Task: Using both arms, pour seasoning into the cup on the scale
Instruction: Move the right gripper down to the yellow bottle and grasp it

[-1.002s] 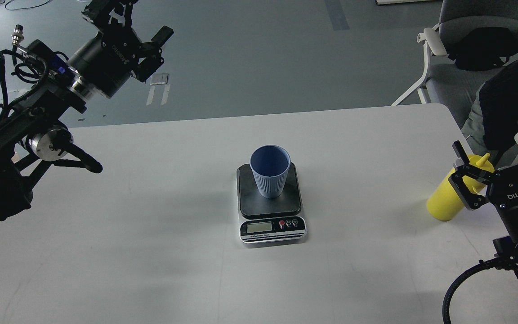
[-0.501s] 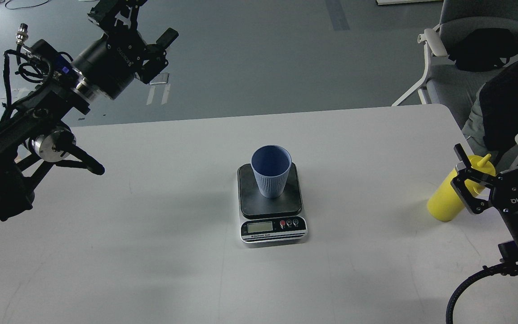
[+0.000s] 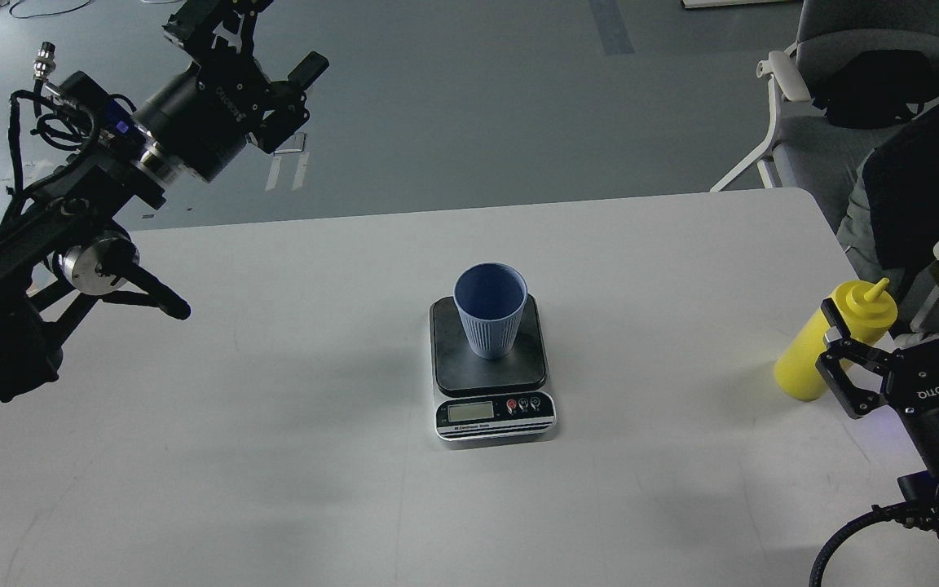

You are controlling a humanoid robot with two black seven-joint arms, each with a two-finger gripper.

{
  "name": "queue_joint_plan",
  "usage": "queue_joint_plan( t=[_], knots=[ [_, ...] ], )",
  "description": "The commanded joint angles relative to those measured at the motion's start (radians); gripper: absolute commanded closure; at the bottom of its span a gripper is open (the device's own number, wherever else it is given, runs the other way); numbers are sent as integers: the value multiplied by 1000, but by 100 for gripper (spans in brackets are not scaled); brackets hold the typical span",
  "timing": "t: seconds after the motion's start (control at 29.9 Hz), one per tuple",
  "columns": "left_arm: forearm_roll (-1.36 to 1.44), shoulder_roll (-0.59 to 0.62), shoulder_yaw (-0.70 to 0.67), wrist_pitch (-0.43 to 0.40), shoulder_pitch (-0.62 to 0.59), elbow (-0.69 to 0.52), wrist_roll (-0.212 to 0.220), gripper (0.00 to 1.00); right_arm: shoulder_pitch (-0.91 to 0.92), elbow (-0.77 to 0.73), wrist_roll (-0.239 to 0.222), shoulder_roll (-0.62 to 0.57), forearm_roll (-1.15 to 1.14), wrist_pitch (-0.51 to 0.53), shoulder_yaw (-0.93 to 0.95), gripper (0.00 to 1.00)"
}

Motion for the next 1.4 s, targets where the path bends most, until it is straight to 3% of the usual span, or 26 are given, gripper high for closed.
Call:
queue_joint_plan(
  t=[0.0,0.9,1.37],
  knots=[
    [0,2,-3,0,2,-1,0,2,-18,1,0,0,-1,0,-3,1],
    [29,-3,-7,3,32,-43,0,2,-84,-16,0,0,37,0,8,1],
    [29,-1,-12,4,44,-52,0,2,-88,-122,0,0,52,0,8,1]
  ],
)
